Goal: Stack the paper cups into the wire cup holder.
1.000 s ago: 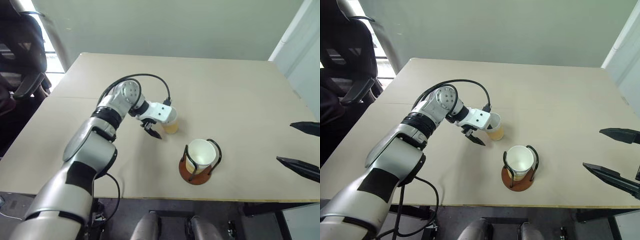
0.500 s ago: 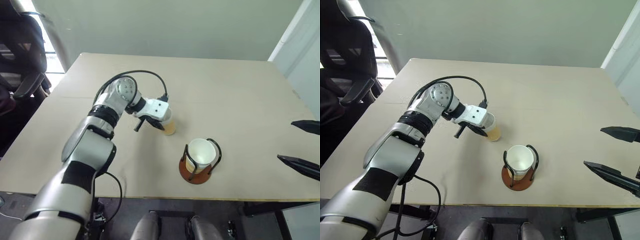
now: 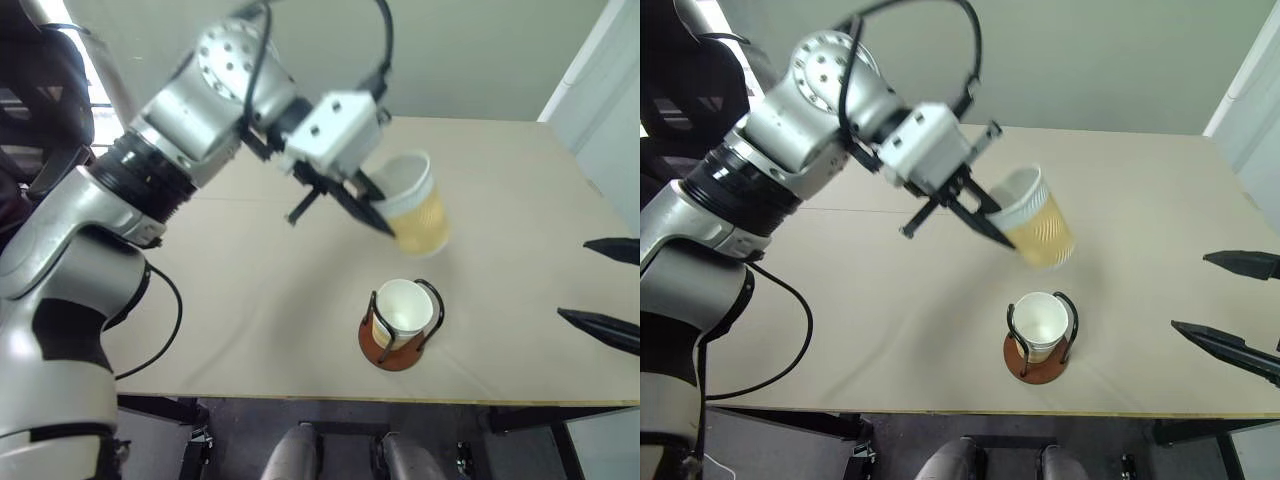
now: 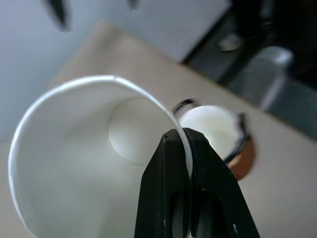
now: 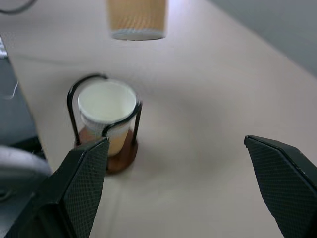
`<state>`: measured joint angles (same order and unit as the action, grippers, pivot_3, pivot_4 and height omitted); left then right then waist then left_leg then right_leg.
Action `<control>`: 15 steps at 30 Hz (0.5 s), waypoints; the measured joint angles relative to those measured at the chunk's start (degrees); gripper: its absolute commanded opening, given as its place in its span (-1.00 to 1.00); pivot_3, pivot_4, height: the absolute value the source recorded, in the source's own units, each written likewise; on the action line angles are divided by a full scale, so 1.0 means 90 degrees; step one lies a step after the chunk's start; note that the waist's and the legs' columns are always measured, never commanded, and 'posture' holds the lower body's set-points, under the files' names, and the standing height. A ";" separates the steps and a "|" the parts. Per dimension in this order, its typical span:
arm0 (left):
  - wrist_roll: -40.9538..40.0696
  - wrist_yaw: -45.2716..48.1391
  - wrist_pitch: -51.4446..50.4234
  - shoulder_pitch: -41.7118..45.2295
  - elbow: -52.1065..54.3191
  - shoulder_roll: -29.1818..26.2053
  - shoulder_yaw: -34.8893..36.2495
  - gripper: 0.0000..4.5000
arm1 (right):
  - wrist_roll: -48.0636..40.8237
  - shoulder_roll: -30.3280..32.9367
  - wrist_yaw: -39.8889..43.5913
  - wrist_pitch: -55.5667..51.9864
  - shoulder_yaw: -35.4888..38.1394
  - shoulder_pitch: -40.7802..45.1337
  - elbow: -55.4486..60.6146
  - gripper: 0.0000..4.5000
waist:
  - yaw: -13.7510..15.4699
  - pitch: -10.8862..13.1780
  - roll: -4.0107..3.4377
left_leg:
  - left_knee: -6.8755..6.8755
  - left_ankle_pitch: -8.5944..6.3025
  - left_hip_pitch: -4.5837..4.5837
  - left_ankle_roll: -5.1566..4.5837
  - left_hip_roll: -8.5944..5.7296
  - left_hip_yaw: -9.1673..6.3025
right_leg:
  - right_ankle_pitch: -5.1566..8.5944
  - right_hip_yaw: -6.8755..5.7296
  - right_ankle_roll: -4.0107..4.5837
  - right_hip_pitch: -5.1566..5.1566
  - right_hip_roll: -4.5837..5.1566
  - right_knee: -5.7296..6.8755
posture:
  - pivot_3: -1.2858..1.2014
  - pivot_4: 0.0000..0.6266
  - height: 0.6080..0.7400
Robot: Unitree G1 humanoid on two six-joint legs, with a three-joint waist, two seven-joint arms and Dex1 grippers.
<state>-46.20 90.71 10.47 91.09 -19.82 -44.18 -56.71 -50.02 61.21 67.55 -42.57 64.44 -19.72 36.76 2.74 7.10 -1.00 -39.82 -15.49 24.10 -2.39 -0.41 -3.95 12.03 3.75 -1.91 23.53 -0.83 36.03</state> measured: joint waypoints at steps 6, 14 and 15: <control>-0.0294 0.0000 0.0326 0.0314 0.0072 -0.0003 -0.0966 -0.98 | 0.0032 -0.0233 0.0052 -0.0058 0.0418 -0.0180 0.0210 1.00 | -0.0027 0.0004 0.0001 | -0.0013 0.0003 -0.0001 0.0004 0.0000 0.0000 | -0.0002 0.0001 0.0011 -0.0004 -0.0002 -0.0001 | 0.03 -0.52 1.00; -0.0266 0.0000 0.0777 0.0519 -0.0139 0.0297 -0.1827 -0.98 | -0.0063 -0.0426 -0.0053 -0.0196 0.0759 -0.0383 0.0567 1.00 | -0.0033 0.0006 0.0002 | -0.0023 0.0003 0.0001 0.0004 -0.0001 0.0000 | 0.0009 0.0004 0.0032 -0.0010 -0.0002 -0.0003 | 0.03 -0.52 1.00; -0.0235 0.0000 0.0822 0.0537 -0.0220 0.0343 -0.1870 -0.98 | -0.0081 -0.0434 -0.0078 -0.0209 0.0784 -0.0410 0.0582 1.00 | -0.0032 0.0006 0.0003 | -0.0023 0.0002 0.0001 0.0004 -0.0002 0.0000 | 0.0010 0.0004 0.0032 -0.0011 -0.0002 -0.0003 | 0.03 -0.52 1.00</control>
<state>-48.32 90.71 17.87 95.93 -21.81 -41.09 -73.53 -50.75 57.31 66.85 -44.45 71.49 -23.41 41.99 2.45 7.15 -0.98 -40.03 -15.47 24.10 -2.35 -0.42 -3.96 12.12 3.78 -1.62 23.44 -0.85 36.00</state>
